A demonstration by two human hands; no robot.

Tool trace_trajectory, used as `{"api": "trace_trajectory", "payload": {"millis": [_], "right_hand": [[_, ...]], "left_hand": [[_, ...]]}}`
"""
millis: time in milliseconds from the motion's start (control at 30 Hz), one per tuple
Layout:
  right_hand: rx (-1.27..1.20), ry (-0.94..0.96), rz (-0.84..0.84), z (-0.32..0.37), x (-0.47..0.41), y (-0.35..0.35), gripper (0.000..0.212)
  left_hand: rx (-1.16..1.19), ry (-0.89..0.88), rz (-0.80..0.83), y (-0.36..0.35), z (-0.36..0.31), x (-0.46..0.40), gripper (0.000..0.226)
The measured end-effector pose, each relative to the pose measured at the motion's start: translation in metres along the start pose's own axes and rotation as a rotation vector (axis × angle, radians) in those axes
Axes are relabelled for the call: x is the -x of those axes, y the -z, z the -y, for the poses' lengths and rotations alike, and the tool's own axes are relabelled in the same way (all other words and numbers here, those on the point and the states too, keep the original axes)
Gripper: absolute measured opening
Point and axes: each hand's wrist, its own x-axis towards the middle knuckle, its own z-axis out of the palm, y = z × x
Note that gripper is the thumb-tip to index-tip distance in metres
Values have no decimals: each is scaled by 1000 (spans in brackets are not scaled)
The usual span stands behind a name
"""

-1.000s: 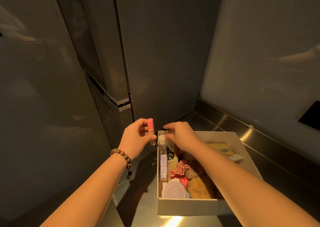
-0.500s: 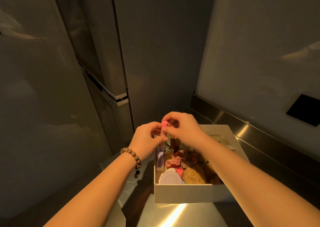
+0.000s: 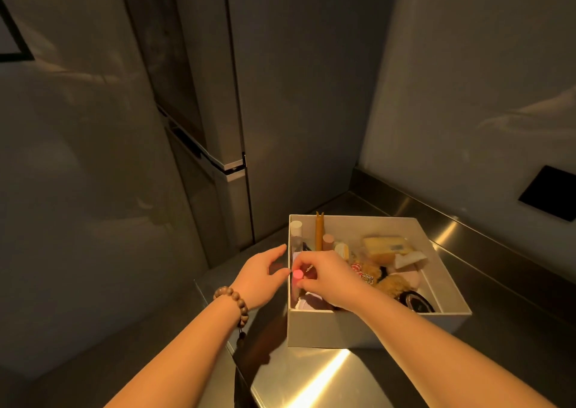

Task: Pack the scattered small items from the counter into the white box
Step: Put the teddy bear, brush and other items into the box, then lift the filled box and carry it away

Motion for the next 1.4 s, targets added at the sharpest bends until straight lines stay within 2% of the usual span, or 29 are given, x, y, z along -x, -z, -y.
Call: {"api": "trace_trajectory", "payload": {"millis": [233,333,400,600,700,800,967,1067,1267,1400], "right_hand": [[12,-95,-8,3,-4,-11,16],[44,-108,-11,4,0,-5,36],[57,-89,-61,1,6,6,45],[-32,-191,-335,-47,31,73,38],[63,-242,-450,-88,45,104,51],[71,-359,-387,-118,56,117,73],[-192,-336,-299,-138,63,115,73],[-318,-369,-255,-150,70,115,83],[-541,-352,-286,-158,76,105,84],[-627,-311,-245,-154,82,103,66]], "left_hand": [[132,22,-21,-15,3,11,32],[169,43,-46,-17,1,13,32],[189,62,-57,-17,0,13,34],[220,107,-110,-20,-16,1,47],[243,112,-99,-26,-26,-8,51],[247,141,-97,-36,-32,-17,60],[257,120,-134,-50,-30,-21,75],[272,108,-144,-54,-27,-23,79],[344,98,-144,-54,-26,-22,84],[345,137,-114,-51,-30,-19,83]]}}
